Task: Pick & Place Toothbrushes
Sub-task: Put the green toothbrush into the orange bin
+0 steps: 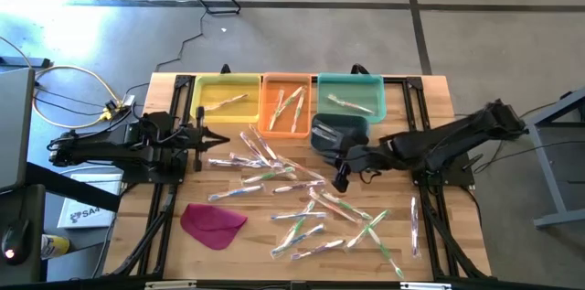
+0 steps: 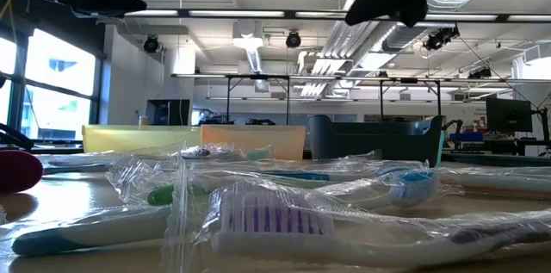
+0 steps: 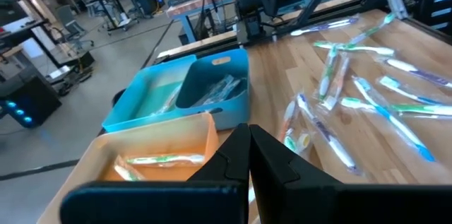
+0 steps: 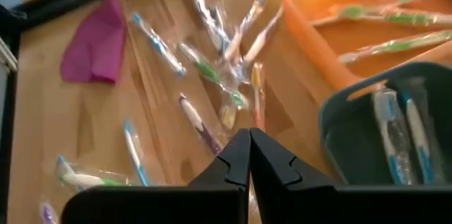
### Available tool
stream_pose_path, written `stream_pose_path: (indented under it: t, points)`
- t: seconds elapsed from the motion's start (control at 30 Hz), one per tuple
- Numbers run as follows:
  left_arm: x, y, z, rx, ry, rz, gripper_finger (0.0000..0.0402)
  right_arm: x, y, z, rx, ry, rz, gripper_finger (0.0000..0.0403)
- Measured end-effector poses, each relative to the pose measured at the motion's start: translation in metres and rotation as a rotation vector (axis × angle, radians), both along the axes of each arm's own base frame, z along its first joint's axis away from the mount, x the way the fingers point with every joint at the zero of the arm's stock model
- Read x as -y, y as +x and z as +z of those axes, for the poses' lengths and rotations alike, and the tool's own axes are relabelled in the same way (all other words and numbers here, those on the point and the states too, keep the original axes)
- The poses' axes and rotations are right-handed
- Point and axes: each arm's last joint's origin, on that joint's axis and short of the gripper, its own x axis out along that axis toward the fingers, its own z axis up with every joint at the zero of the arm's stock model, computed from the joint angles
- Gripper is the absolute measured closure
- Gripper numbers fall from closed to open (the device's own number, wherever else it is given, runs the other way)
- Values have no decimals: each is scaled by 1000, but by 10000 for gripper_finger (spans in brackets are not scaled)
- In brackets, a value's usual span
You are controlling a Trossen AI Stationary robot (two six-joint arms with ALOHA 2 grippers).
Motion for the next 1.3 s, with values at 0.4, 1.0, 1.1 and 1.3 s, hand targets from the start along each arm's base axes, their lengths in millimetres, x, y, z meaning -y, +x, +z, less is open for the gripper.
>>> stream_pose_path:
  t: [0.4,1.0,1.1,1.3]
  points:
    - [-1,0,0,0,1,22,402,-12,20,-35,-180,344,166,401]
    - [-1,0,0,-1,16,21,401,-29,-3,-66,-559,529,-112,401]
    - [-1,0,0,-2,18,20,402,-31,-4,-67,-563,524,-109,396]
    - [-1,0,0,-2,18,20,402,-29,-3,-67,-533,478,-143,332]
